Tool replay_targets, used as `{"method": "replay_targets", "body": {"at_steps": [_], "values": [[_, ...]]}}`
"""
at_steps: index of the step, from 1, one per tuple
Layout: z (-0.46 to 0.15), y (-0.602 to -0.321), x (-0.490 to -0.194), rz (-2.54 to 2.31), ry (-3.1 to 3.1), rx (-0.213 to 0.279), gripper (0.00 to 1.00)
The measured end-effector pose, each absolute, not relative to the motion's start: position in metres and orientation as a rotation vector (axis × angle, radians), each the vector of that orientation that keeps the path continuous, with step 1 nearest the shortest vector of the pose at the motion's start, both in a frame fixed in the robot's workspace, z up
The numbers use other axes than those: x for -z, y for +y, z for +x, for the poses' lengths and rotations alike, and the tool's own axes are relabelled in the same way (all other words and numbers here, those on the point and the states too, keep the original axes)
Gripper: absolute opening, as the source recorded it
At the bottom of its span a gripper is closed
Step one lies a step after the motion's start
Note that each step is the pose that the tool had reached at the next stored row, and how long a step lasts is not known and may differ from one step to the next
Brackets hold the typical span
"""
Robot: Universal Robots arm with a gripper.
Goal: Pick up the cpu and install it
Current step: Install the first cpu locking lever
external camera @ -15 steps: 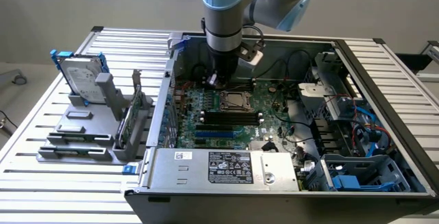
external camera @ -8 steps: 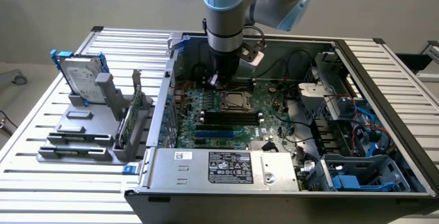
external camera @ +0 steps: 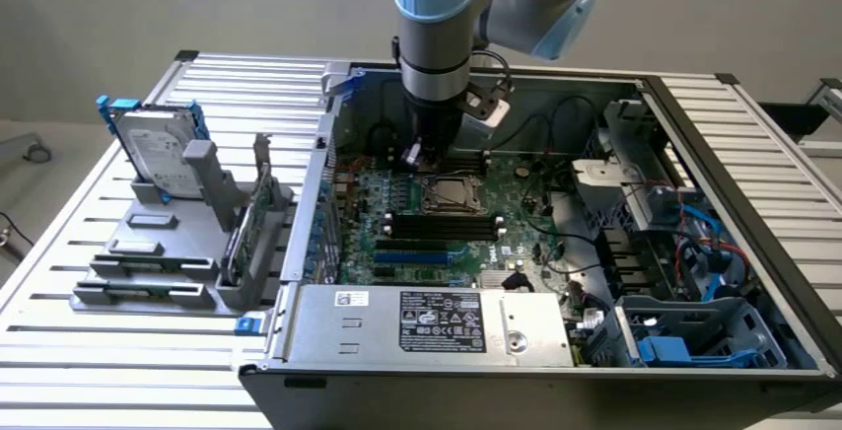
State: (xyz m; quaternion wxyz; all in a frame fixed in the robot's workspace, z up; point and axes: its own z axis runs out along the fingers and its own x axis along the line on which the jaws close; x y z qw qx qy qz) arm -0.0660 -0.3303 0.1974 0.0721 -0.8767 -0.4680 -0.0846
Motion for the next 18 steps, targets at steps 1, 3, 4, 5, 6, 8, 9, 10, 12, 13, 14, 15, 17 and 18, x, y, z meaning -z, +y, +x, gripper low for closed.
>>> {"method": "replay_targets", "body": {"at_steps": [1,3,4,5,6,8,9,10,12,13,14,15,17,18], "values": [[-0.0656,-0.3303,-0.1972,-2.635,-1.406,0.254,0.11],[-0.0648,-0.3302,-0.1969,-2.635,-1.405,0.254,0.11],[-0.0645,-0.3302,-0.1967,-2.636,-1.405,0.255,0.11],[-0.0641,-0.3302,-0.1966,-2.636,-1.404,0.255,0.11],[-0.0638,-0.3302,-0.1965,-2.636,-1.404,0.254,0.11],[-0.0630,-0.3302,-0.1962,-2.636,-1.403,0.255,0.11],[-0.0627,-0.3302,-0.1961,-2.637,-1.403,0.255,0.11],[-0.0624,-0.3302,-0.1960,-2.637,-1.403,0.255,0.11],[-0.0617,-0.3301,-0.1957,-2.637,-1.402,0.255,0.11],[-0.0613,-0.3301,-0.1956,-2.638,-1.401,0.255,0.11],[-0.0610,-0.3301,-0.1955,-2.638,-1.401,0.255,0.11],[-0.0606,-0.3300,-0.1954,-2.638,-1.401,0.255,0.11],[-0.0600,-0.3300,-0.1953,-2.638,-1.400,0.255,0.11],[-0.0597,-0.3299,-0.1953,-2.639,-1.400,0.255,0.11]]}}
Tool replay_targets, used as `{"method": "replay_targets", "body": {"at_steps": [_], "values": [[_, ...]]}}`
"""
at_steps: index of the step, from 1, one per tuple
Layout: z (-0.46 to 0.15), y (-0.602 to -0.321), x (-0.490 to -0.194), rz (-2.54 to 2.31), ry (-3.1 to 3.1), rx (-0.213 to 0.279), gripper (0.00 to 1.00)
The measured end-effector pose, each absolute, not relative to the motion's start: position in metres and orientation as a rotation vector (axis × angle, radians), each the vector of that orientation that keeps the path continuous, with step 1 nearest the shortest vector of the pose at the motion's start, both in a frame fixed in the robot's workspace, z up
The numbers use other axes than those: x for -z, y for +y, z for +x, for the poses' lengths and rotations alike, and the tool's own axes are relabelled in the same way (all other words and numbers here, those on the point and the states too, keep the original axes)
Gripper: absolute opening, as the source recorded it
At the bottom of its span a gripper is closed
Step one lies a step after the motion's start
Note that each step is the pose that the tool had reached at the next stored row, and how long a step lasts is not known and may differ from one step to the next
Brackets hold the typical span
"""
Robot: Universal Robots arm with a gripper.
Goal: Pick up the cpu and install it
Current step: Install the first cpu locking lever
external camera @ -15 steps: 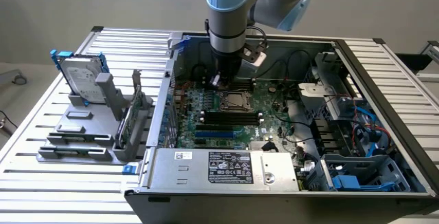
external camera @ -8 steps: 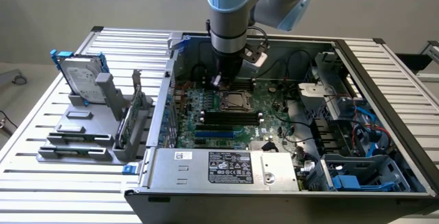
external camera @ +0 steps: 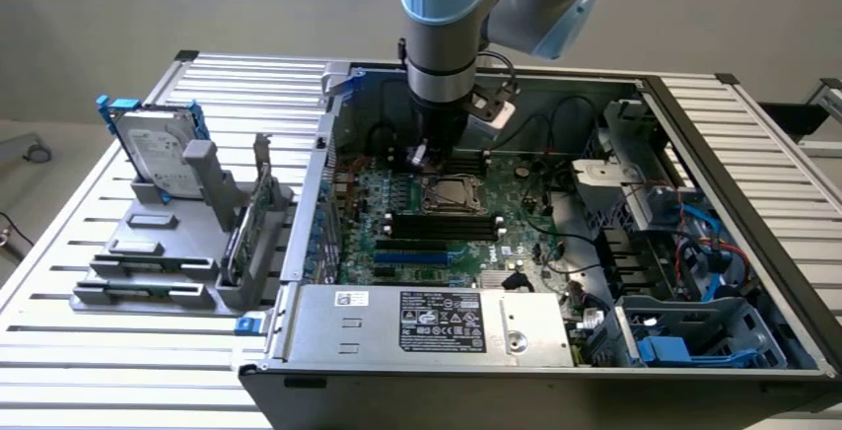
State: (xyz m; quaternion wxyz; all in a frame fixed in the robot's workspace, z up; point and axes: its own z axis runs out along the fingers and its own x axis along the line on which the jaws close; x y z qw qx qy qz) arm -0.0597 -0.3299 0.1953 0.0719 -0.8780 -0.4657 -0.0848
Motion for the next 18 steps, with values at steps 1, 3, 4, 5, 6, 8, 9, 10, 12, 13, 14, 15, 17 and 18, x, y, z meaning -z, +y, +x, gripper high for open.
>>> {"method": "replay_targets", "body": {"at_steps": [1,3,4,5,6,8,9,10,12,13,14,15,17,18], "values": [[-0.0594,-0.3299,-0.1953,-2.639,-1.399,0.255,0.11],[-0.0586,-0.3298,-0.1951,-2.639,-1.399,0.255,0.11],[-0.0582,-0.3298,-0.1951,-2.639,-1.398,0.255,0.11],[-0.0579,-0.3298,-0.1950,-2.640,-1.398,0.255,0.11],[-0.0575,-0.3298,-0.1950,-2.640,-1.398,0.255,0.11],[-0.0570,-0.3297,-0.1950,-2.641,-1.396,0.255,0.11],[-0.0569,-0.3295,-0.1949,-2.641,-1.396,0.255,0.11],[-0.0569,-0.3294,-0.1950,-2.642,-1.395,0.255,0.11],[-0.0569,-0.3292,-0.1950,-2.643,-1.393,0.255,0.11],[-0.0569,-0.3291,-0.1950,-2.644,-1.392,0.255,0.11],[-0.0569,-0.3290,-0.1950,-2.645,-1.391,0.255,0.11],[-0.0569,-0.3290,-0.1950,-2.646,-1.389,0.256,0.11],[-0.0568,-0.3289,-0.1952,-2.648,-1.385,0.256,0.11],[-0.0568,-0.3289,-0.1955,-2.648,-1.384,0.255,0.11]]}}
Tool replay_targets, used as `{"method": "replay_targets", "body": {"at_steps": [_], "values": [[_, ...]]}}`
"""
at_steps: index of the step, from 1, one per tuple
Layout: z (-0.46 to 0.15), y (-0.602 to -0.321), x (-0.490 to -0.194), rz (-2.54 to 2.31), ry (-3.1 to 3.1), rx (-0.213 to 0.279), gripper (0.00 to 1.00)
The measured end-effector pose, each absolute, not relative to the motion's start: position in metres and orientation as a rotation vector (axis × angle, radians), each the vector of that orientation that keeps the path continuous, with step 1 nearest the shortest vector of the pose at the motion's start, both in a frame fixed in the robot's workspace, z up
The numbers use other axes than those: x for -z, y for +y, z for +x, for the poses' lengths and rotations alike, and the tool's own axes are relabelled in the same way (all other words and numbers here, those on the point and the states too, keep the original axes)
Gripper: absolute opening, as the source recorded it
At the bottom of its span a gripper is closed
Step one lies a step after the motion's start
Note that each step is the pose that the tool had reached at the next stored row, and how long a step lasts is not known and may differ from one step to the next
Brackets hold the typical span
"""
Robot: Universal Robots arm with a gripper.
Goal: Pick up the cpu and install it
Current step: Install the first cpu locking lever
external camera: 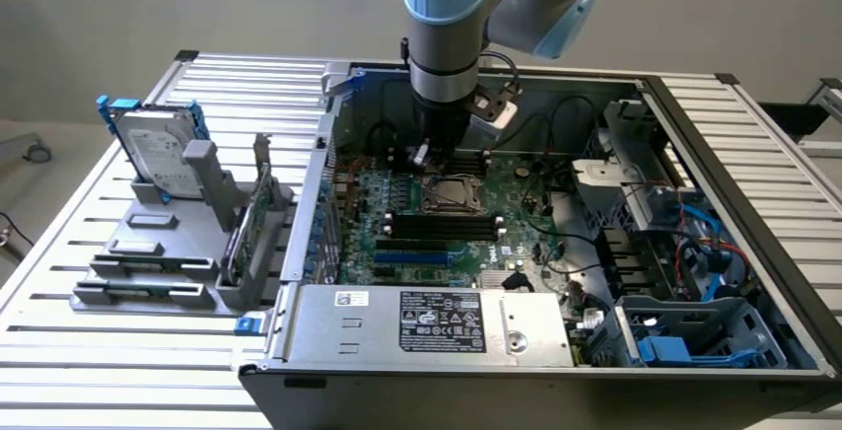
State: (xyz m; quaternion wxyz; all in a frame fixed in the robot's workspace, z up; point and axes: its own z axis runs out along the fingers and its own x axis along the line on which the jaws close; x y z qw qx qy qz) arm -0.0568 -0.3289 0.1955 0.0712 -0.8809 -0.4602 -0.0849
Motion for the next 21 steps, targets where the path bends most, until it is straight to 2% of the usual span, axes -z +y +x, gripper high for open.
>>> {"method": "replay_targets", "body": {"at_steps": [21], "values": [[-0.0604,-0.3270,-0.1982,-2.674,-1.335,0.250,0.11]]}}
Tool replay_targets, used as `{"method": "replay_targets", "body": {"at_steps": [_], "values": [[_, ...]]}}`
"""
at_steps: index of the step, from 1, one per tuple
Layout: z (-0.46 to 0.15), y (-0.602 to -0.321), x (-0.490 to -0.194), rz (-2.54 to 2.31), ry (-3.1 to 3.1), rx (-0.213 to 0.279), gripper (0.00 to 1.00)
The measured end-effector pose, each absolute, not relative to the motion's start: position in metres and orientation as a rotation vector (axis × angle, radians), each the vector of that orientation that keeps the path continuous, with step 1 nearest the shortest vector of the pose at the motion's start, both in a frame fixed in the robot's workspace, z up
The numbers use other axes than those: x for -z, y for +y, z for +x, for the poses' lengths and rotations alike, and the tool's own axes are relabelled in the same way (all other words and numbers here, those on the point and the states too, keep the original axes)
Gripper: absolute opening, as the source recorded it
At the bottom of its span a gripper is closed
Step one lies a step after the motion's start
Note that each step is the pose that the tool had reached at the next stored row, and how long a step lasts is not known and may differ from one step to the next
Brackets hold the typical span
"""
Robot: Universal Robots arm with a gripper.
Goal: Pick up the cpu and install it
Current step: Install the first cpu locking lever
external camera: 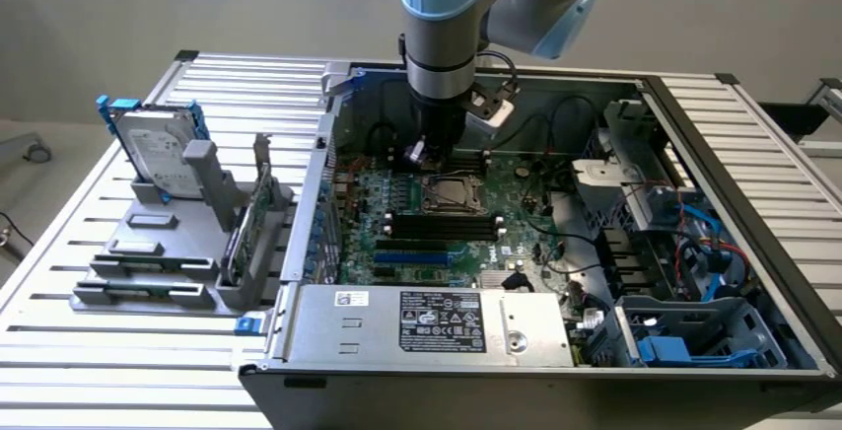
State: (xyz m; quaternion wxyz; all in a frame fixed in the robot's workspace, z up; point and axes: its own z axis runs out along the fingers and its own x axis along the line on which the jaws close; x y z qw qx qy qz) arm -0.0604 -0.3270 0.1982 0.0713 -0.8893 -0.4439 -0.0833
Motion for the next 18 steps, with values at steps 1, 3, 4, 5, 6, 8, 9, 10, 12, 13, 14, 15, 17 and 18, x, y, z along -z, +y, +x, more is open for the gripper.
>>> {"method": "replay_targets", "body": {"at_steps": [1,3,4,5,6,8,9,10,12,13,14,15,17,18], "values": [[-0.0604,-0.3270,-0.1982,-2.674,-1.334,0.250,0.11],[-0.0604,-0.3270,-0.1981,-2.676,-1.331,0.251,0.11],[-0.0604,-0.3270,-0.1982,-2.676,-1.330,0.251,0.11],[-0.0604,-0.3270,-0.1982,-2.676,-1.330,0.251,0.11],[-0.0604,-0.3270,-0.1982,-2.677,-1.330,0.251,0.11],[-0.0604,-0.3270,-0.1982,-2.677,-1.329,0.251,0.11],[-0.0604,-0.3270,-0.1982,-2.677,-1.329,0.251,0.11],[-0.0604,-0.3270,-0.1982,-2.677,-1.329,0.250,0.11],[-0.0604,-0.3270,-0.1980,-2.677,-1.329,0.250,0.11],[-0.0604,-0.3270,-0.1978,-2.677,-1.329,0.250,0.11],[-0.0604,-0.3269,-0.1977,-2.677,-1.329,0.250,0.11],[-0.0604,-0.3270,-0.1976,-2.677,-1.329,0.250,0.11],[-0.0604,-0.3270,-0.1971,-2.677,-1.329,0.251,0.11],[-0.0604,-0.3269,-0.1968,-2.677,-1.329,0.251,0.11]]}}
